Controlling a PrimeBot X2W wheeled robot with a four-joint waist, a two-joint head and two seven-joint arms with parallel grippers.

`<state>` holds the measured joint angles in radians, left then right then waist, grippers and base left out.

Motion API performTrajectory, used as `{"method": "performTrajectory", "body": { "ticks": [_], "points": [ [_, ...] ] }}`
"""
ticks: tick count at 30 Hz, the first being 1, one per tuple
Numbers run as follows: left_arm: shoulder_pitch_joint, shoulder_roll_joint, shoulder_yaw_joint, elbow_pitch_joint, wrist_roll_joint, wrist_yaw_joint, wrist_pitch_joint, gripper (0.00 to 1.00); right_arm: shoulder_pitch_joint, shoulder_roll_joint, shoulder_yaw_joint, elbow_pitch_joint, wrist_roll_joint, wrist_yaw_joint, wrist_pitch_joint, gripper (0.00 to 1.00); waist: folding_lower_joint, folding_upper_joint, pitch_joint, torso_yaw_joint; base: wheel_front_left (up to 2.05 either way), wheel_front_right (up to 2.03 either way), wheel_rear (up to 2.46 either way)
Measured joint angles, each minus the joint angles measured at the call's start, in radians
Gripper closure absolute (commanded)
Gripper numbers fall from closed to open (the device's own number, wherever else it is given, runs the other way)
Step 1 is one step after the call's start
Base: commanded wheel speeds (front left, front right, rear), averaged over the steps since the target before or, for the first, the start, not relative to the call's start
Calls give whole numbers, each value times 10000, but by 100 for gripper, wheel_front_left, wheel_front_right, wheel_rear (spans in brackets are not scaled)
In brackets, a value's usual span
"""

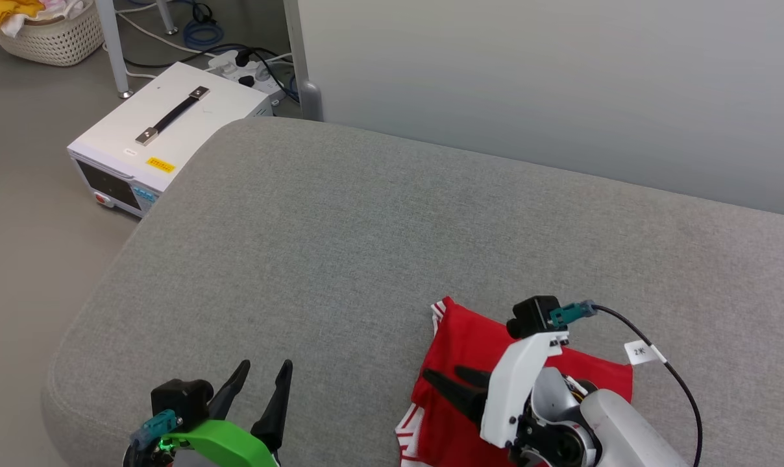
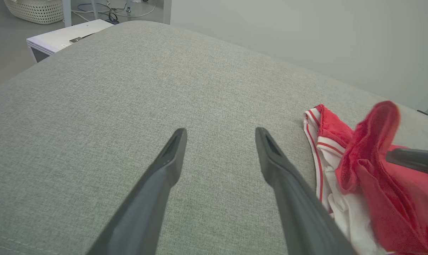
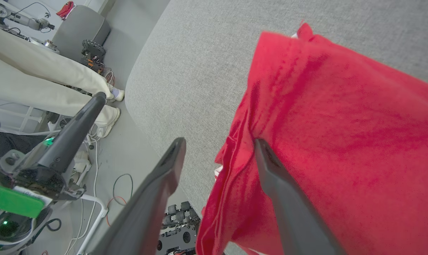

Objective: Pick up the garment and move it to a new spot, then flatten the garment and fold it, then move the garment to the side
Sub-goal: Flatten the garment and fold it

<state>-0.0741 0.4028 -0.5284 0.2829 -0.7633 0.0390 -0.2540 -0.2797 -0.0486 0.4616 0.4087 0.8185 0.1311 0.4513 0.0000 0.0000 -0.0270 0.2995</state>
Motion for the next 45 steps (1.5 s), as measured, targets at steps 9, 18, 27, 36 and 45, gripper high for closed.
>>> {"method": "performTrajectory", "body": {
  "ticks": [9,18,27,36,45],
  "points": [
    [-14,-25,38,-65,0,2,-4,0,-663,23,606,-132,-677,0,-23,0,0,0,-173,-272,0,0,0],
    [-4,-128,502,-633,136,4,-15,0,-870,-510,-134,-1484,-3156,2,-736,0,0,0,-300,-833,0,0,0],
    [42,-571,1505,-1475,909,-182,-19,0,-688,-2522,-1315,-2930,-4567,2,-2474,0,0,0,-299,-1547,0,0,0],
    [365,-1315,2414,-2002,1983,-796,-19,0,1519,-2268,-3664,-4025,-5070,2,-4443,0,0,0,-239,-2022,0,0,0],
    [809,-1946,3095,-2104,2824,-1321,-19,0,3275,-1018,-4867,-4884,-5476,2,-5630,0,0,0,-201,-2184,0,0,0]
  ]
}}
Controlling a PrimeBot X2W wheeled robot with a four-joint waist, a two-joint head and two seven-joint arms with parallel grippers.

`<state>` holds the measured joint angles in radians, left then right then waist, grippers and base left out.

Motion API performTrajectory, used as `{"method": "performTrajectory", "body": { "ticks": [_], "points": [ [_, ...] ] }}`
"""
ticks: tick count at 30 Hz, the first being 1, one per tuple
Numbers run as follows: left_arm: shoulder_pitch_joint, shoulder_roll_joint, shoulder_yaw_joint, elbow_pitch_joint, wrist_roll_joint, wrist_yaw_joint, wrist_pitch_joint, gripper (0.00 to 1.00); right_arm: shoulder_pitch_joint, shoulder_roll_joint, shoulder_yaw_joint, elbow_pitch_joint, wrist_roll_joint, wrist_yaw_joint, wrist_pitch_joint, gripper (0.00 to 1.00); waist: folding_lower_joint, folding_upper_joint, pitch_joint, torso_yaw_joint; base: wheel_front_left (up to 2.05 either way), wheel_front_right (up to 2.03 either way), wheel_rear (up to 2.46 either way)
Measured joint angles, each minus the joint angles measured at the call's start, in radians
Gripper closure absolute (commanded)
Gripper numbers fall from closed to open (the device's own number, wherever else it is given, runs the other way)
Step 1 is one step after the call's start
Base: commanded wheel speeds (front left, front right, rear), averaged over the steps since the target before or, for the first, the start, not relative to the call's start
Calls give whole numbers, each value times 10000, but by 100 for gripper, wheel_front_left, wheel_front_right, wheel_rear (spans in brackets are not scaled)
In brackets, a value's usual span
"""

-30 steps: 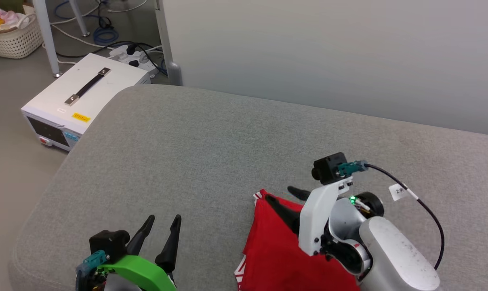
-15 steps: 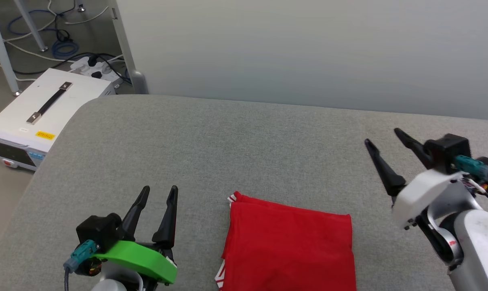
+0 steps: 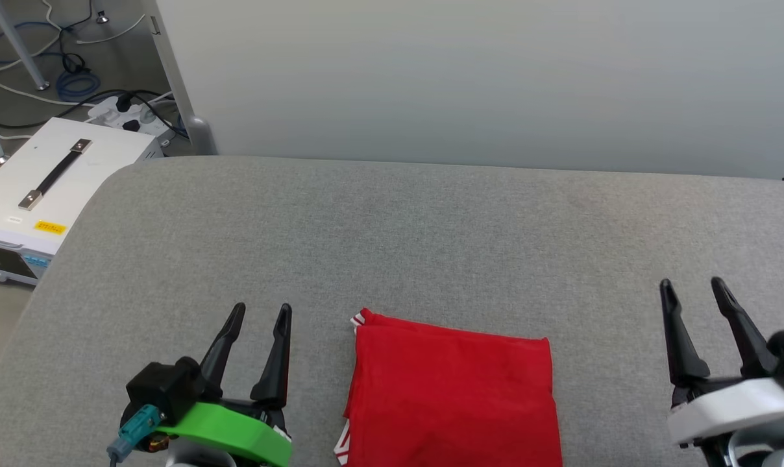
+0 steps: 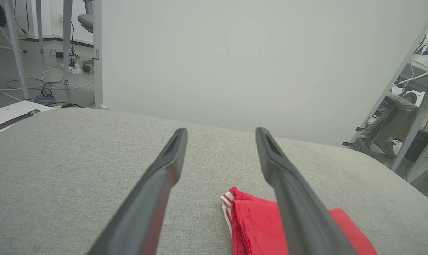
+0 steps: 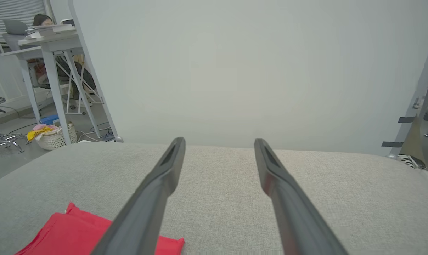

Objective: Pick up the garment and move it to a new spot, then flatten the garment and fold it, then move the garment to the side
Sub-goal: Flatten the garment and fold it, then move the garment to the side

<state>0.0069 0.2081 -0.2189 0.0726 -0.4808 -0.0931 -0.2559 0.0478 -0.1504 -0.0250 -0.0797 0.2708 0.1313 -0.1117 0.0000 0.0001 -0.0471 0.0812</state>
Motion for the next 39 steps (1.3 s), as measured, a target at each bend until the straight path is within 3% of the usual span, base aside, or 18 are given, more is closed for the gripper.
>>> {"method": "performTrajectory", "body": {
  "ticks": [3,9,20,25,28,39],
  "points": [
    [95,-167,98,12,207,-107,0,0,360,500,-347,-71,56,0,-221,0,0,0,1,-7,0,0,0],
    [186,-353,253,148,686,-242,0,0,779,807,-410,194,-35,0,-309,0,0,0,21,-45,0,0,0],
    [181,-522,280,318,957,-336,0,0,792,915,-297,295,-222,0,-92,0,0,0,132,-11,0,0,0],
    [170,-516,184,320,955,-341,0,0,792,932,-244,314,-493,0,581,0,0,0,223,72,0,0,0],
    [154,-510,113,318,945,-343,0,0,786,823,19,272,-587,0,1448,0,0,0,326,141,0,0,0],
    [-165,-510,-153,389,897,-343,0,0,219,834,577,201,155,0,7072,0,0,0,899,509,0,0,0]
  ]
}}
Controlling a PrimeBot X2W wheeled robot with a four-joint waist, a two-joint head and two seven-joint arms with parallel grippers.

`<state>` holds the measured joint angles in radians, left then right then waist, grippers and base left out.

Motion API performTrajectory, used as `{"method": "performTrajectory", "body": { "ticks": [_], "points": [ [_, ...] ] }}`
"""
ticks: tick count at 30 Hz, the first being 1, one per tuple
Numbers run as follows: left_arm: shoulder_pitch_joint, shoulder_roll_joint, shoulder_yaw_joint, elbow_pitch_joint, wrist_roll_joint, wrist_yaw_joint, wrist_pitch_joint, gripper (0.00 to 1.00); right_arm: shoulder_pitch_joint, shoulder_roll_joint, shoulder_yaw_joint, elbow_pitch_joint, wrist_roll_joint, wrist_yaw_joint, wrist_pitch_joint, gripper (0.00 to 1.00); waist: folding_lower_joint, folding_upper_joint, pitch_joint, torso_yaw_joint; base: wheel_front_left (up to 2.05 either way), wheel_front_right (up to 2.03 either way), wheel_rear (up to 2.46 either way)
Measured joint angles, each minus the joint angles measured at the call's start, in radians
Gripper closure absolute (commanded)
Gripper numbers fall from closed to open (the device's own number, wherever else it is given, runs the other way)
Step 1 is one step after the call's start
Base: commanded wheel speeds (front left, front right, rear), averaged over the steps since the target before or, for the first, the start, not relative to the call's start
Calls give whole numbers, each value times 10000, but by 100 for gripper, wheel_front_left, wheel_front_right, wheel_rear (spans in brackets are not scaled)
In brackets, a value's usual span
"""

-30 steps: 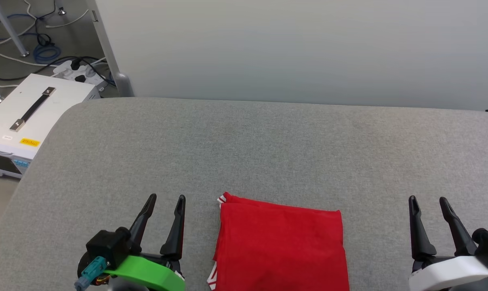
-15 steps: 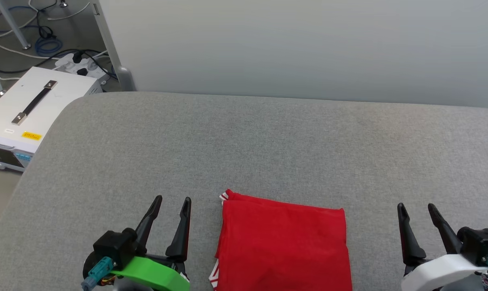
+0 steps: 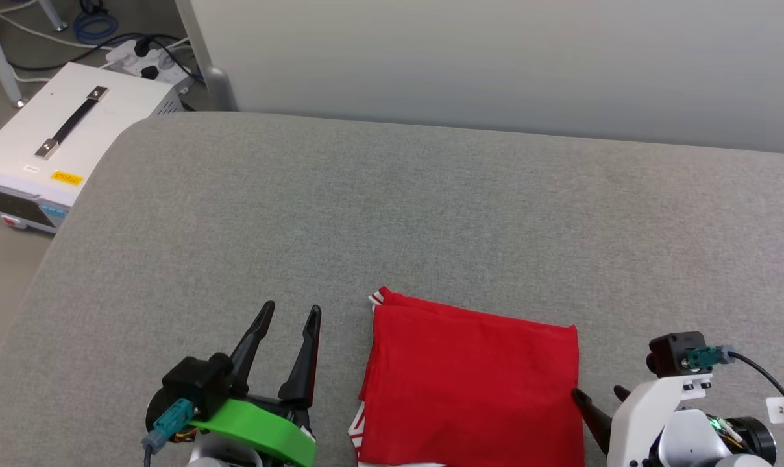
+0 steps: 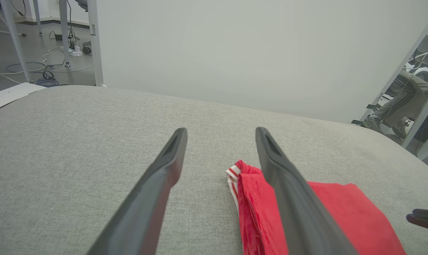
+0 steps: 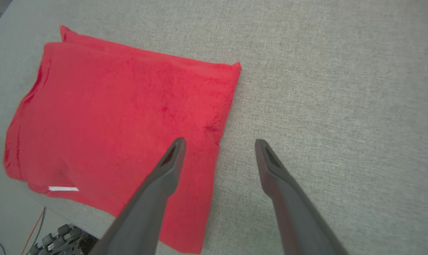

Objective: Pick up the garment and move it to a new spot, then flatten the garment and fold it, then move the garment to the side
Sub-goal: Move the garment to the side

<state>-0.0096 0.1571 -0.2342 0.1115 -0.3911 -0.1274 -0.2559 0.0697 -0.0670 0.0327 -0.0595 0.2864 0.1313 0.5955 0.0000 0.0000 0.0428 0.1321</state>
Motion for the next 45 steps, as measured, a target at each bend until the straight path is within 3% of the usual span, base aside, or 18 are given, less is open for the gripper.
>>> {"method": "performTrajectory", "body": {
  "ticks": [6,20,21,23,31,34,37,39,45],
  "points": [
    [-343,-4,-163,-36,-136,0,0,0,-658,100,-198,631,84,0,1856,0,0,0,324,388,0,0,0],
    [-662,29,-291,-44,-61,0,0,0,-1234,35,21,2038,307,-12,2715,0,1,0,858,1156,0,0,0],
    [-662,29,-291,-42,-61,0,0,0,-1248,19,77,2077,313,-10,2713,8,0,0,870,1172,0,0,0],
    [-662,29,-288,-31,-61,0,0,0,-1305,-15,159,2163,339,-12,2686,98,0,-1,871,1171,0,0,0],
    [-656,38,-274,69,-61,0,0,0,-1398,107,562,2146,-54,-2,1914,100,0,0,743,904,0,0,0],
    [-648,54,-280,73,-63,0,0,0,-1476,-226,1022,1893,-186,0,1682,100,0,0,654,708,0,0,0],
    [-627,109,-293,67,-63,0,0,0,-1588,-905,1624,1538,-301,4,1595,100,0,0,569,446,0,0,0],
    [-618,178,-311,52,-75,0,0,0,-1838,-1816,2150,1168,-430,2,1613,100,0,0,512,136,0,0,0],
    [-622,242,-518,-29,-96,0,0,0,-2450,-3624,2972,558,-431,2,1969,100,0,0,491,-585,0,0,0]
  ]
}}
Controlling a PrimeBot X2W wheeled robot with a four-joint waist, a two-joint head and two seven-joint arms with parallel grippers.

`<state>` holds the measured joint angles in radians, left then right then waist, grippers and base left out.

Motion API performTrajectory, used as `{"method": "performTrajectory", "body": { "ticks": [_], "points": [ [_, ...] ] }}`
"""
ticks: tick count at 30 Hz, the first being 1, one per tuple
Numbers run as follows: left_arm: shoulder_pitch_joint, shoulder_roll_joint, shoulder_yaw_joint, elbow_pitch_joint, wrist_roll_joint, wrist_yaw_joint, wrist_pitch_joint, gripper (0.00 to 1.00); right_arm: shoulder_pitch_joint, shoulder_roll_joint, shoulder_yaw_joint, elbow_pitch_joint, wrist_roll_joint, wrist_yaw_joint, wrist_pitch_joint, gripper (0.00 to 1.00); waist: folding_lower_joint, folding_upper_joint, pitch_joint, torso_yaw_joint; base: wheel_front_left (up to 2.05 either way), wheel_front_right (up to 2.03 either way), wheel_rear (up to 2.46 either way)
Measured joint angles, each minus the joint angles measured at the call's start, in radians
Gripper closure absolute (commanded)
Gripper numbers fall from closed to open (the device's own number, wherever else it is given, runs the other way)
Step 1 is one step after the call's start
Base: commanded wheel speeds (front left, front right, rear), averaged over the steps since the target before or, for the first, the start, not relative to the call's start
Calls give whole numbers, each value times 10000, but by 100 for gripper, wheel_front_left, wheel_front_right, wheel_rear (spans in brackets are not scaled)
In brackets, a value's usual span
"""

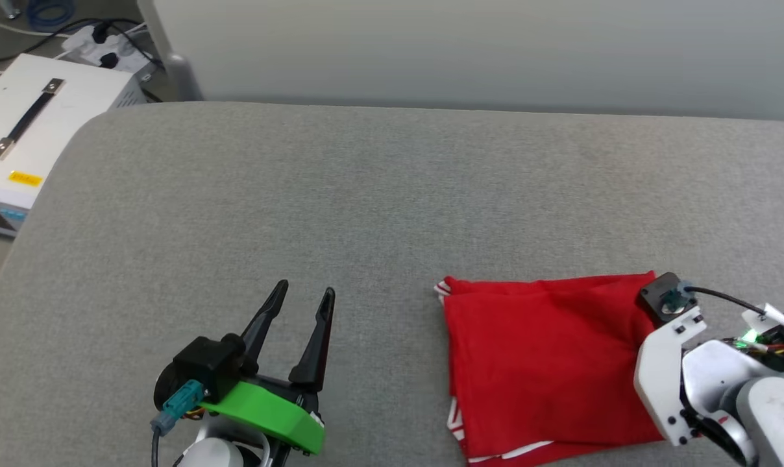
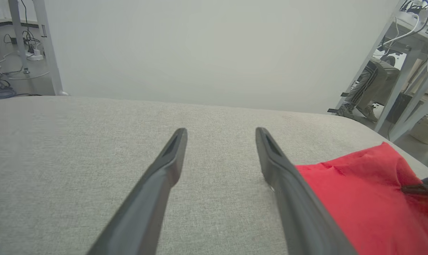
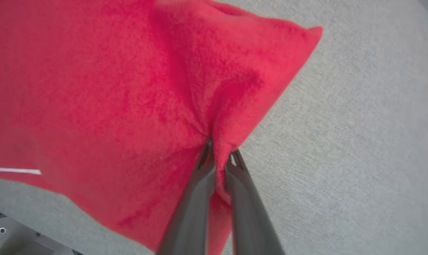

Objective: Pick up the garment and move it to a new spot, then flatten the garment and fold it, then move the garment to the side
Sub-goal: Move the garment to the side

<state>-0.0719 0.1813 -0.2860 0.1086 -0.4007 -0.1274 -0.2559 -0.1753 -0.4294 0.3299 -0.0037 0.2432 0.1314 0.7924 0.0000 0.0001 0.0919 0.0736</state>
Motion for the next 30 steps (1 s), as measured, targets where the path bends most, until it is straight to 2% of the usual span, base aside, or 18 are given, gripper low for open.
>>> {"method": "performTrajectory", "body": {
  "ticks": [8,9,10,11,17,23,30],
  "points": [
    [-54,2,-431,-295,31,-2,0,0,-765,-2336,445,-238,360,2,75,100,0,0,243,-1071,0,0,0],
    [-75,12,-474,-326,42,-2,0,0,-843,-2539,447,-190,407,0,6,100,0,0,294,-1187,0,0,0],
    [-376,75,-690,-435,44,-2,0,0,-1146,-3214,529,100,407,2,-416,100,0,0,529,-1553,0,0,0],
    [-503,102,-777,-495,54,-2,0,0,-1253,-3400,487,268,430,2,-585,100,0,0,645,-1662,0,0,0],
    [-1041,412,-982,-748,42,-2,0,0,-1782,-3787,-13,1189,414,2,-1559,100,0,0,1461,-2218,0,0,0],
    [-1858,848,-1294,-1233,56,-2,0,0,-2234,-4188,-1081,2635,213,4,-3022,100,1,0,2524,-2690,0,0,0],
    [-2575,1369,-1430,-1753,58,-2,0,0,-3043,-3967,-2372,4314,-165,2,-4412,100,2,0,3753,-3054,0,0,0]
  ]
}}
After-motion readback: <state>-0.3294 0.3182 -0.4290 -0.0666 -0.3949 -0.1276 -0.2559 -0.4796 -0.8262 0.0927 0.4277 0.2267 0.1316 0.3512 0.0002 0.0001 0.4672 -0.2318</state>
